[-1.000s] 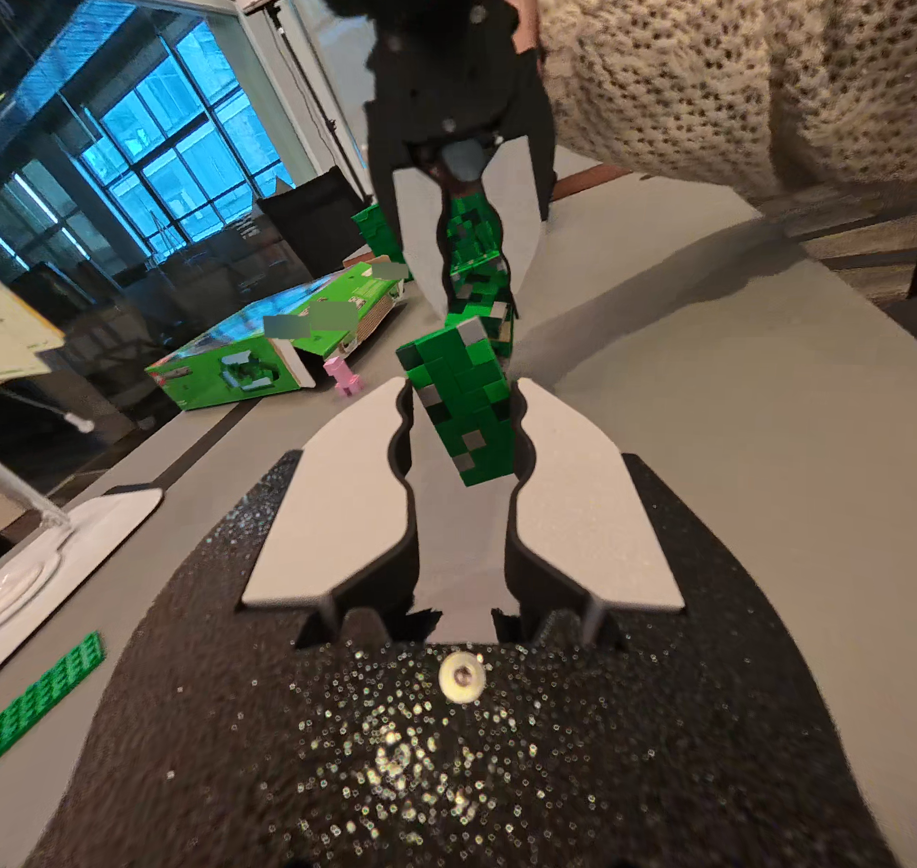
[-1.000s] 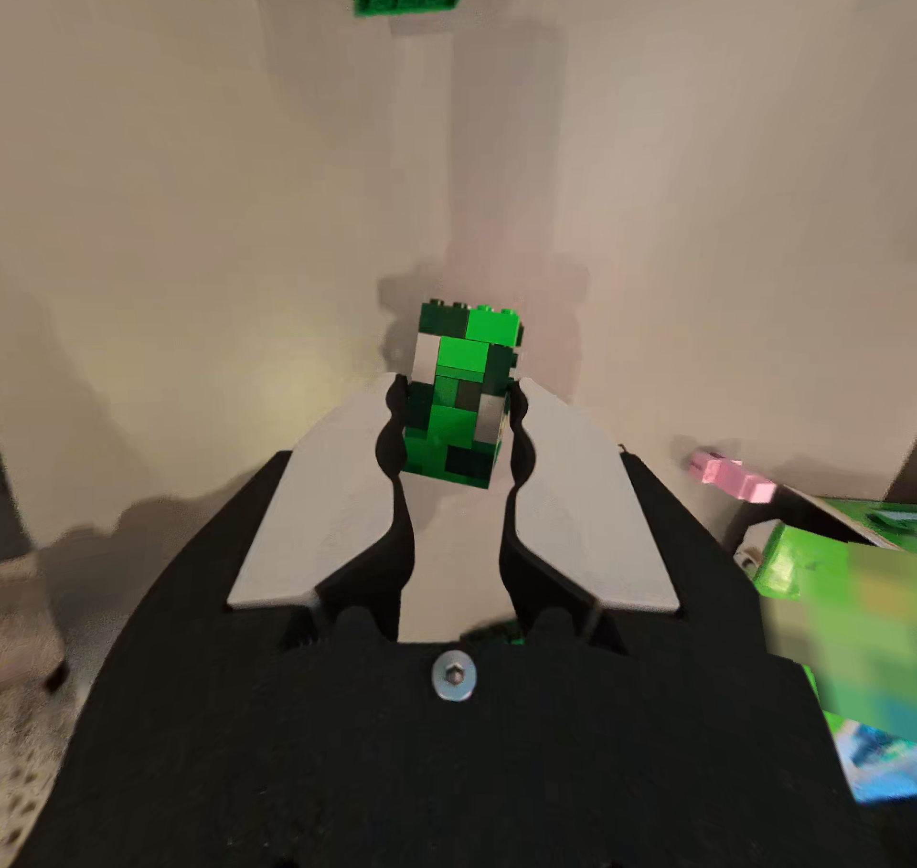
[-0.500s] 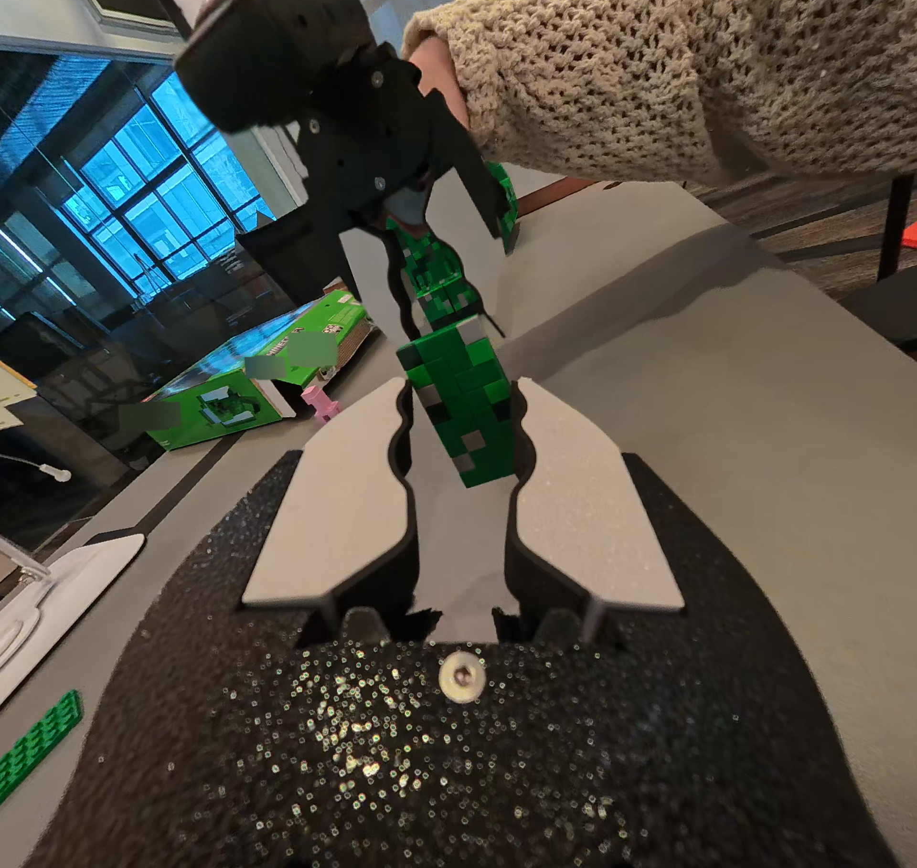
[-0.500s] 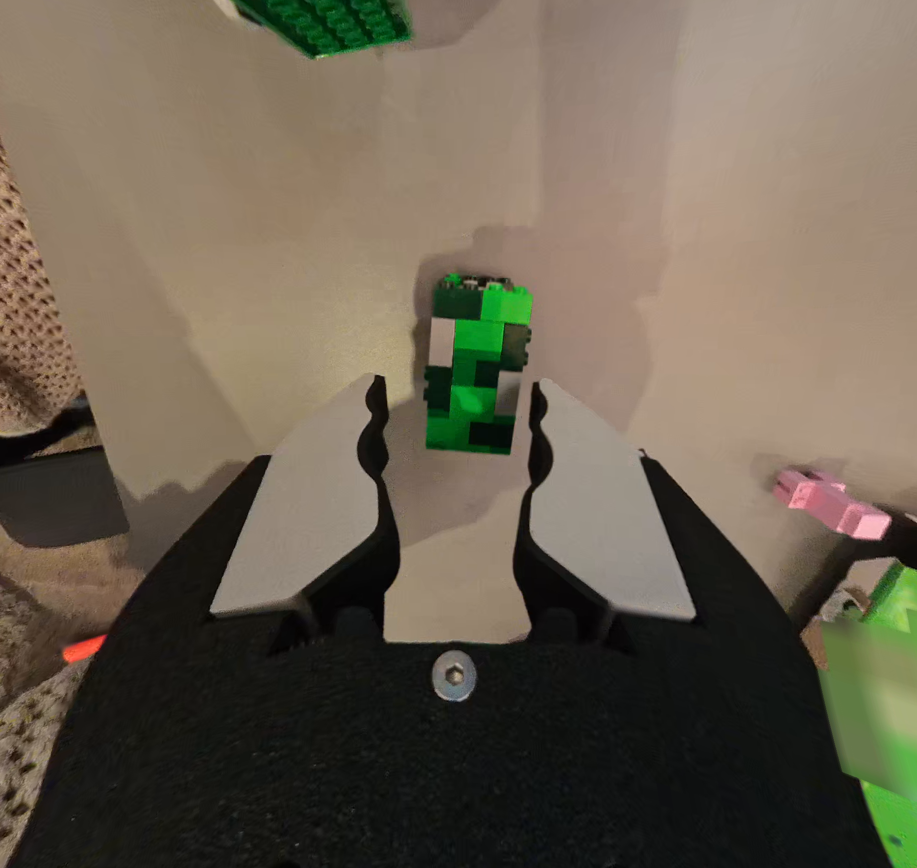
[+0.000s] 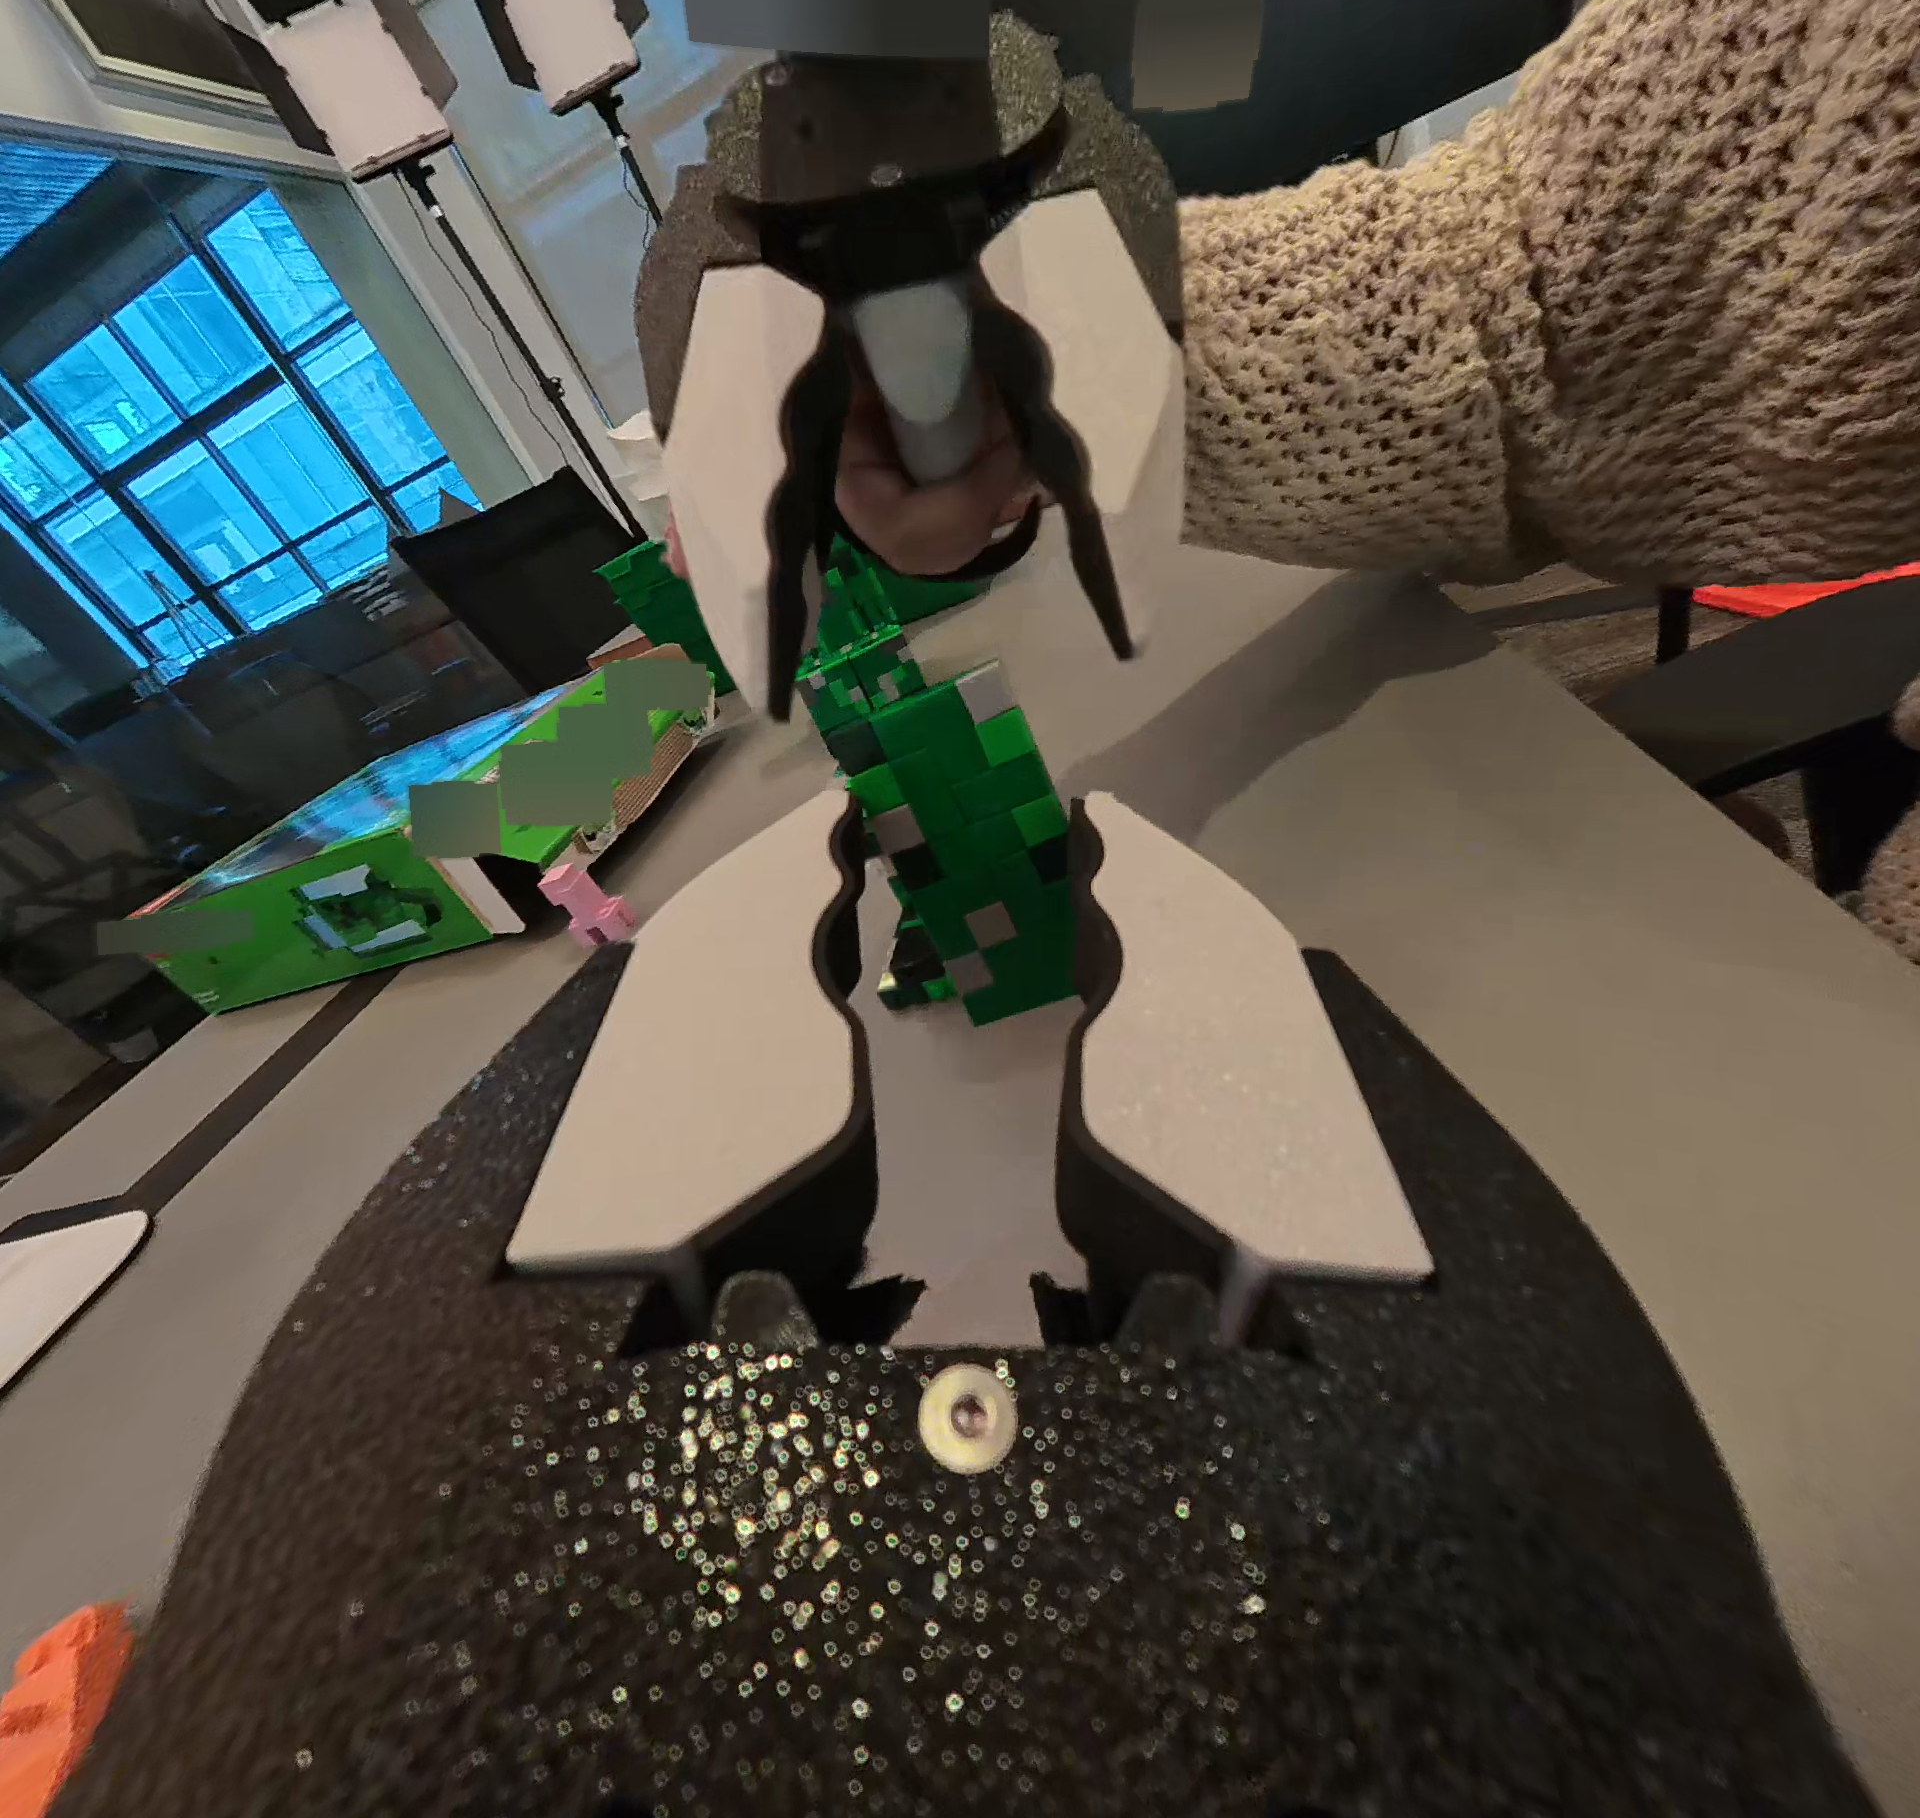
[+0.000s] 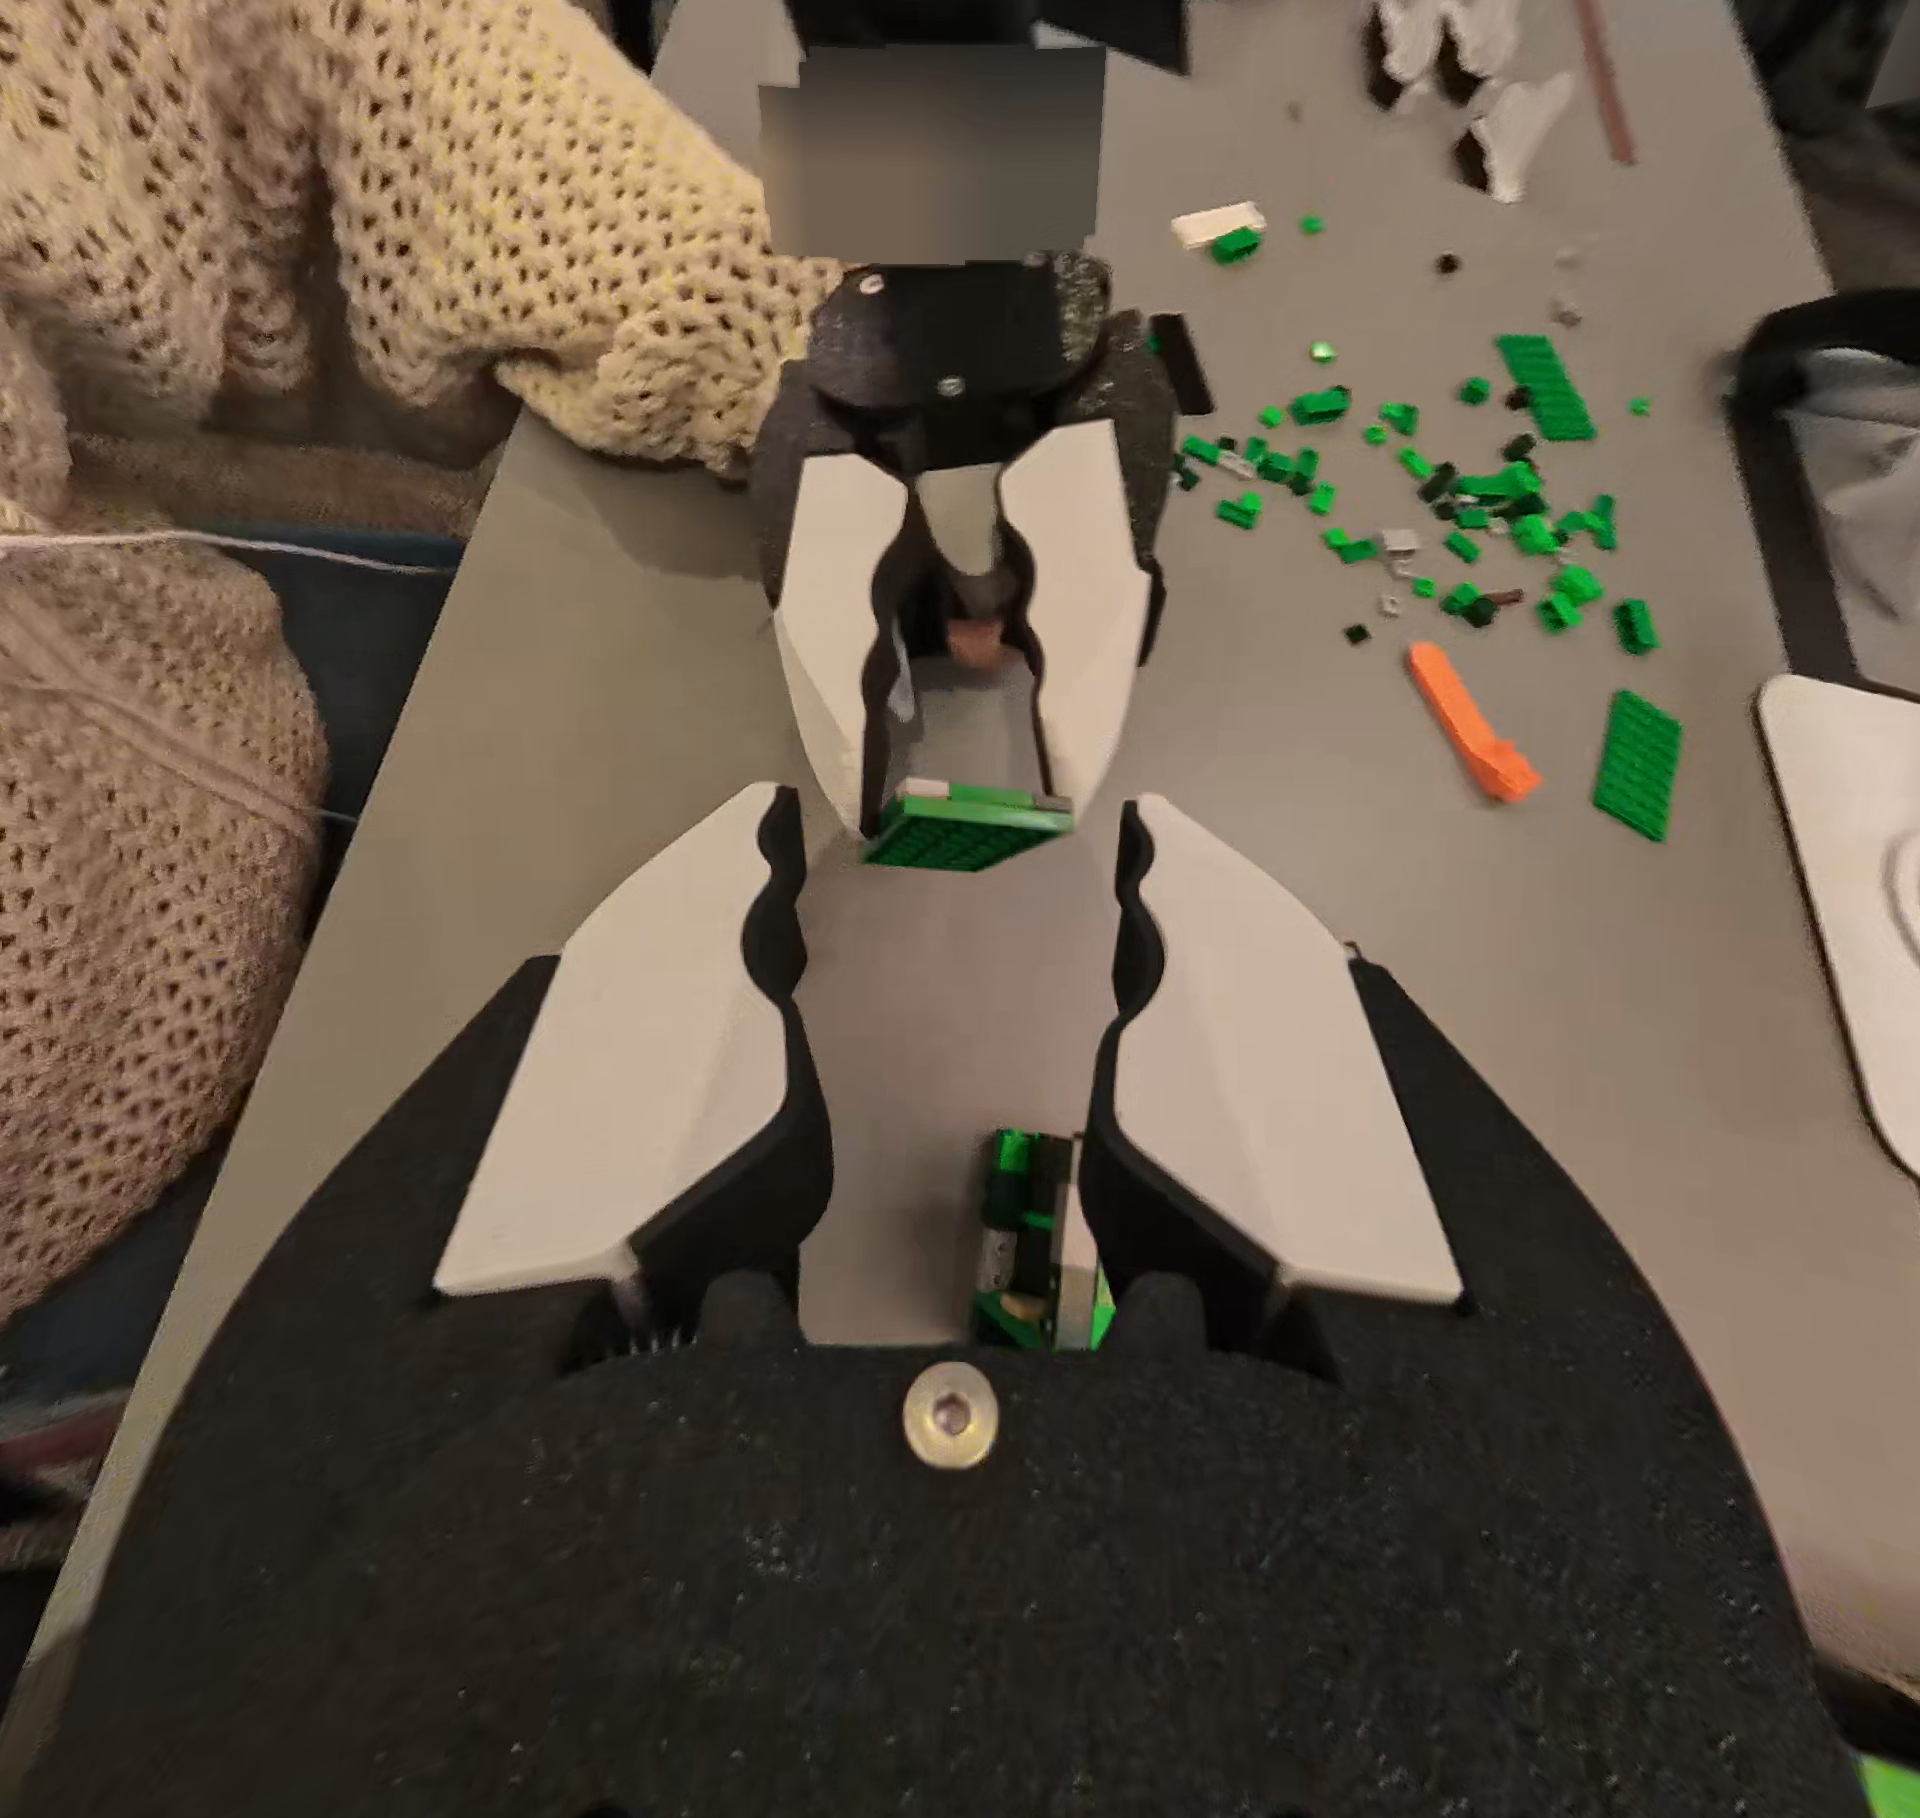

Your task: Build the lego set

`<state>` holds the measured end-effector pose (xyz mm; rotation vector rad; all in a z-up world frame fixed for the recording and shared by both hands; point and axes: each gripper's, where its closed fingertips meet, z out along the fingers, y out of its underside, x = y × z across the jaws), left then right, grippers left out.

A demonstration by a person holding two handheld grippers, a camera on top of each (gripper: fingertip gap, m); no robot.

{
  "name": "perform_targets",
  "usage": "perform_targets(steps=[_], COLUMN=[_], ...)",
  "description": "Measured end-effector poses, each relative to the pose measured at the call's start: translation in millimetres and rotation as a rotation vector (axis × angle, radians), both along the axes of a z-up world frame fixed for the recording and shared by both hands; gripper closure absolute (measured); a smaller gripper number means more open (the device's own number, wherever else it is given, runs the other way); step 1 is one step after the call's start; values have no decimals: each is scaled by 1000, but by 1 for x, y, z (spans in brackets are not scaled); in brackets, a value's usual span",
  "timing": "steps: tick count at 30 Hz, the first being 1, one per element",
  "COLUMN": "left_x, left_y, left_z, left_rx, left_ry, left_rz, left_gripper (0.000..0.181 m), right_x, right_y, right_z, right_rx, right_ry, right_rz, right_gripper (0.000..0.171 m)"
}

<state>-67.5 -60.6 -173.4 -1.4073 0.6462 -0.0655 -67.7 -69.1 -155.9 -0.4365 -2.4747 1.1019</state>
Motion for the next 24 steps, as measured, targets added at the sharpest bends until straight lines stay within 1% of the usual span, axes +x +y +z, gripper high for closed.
perform_targets(steps=[3,4,6,7,10,13,15,18,20,24], left_x=[1,1,0,0,0,-2,-7,-15,-22,-32], left_y=[-3,-4,-4,-3,-2,4,8,10,11,13], left_z=[2,3,3,3,0,-6,-11,-20,-24,-27], left_rx=[8,10,10,9,-8,-43,-73,-130,-159,-207], left_ry=[-17,-23,-26,-24,-10,19,48,84,89,59], left_rz=[-14,-15,-14,-12,-5,39,84,133,168,208], left_gripper=[145,145,144,145,145,144,135,125,122,122], right_x=[-6,-8,-8,-8,-7,-9,-11,-19,-24,-35], right_y=[-3,-2,-3,-3,-1,5,10,22,29,43], right_z=[-8,-10,-11,-12,-14,-21,-26,-40,-48,-64], right_rx=[46,48,16,4,8,43,75,167,223,298], right_ry=[-21,-23,-42,-50,-40,-36,-38,-39,-48,-106], right_rz=[4,0,-3,-4,-4,-18,-33,-65,-82,-119], right_gripper=[115,118,132,134,135,135,135,135,135,135])
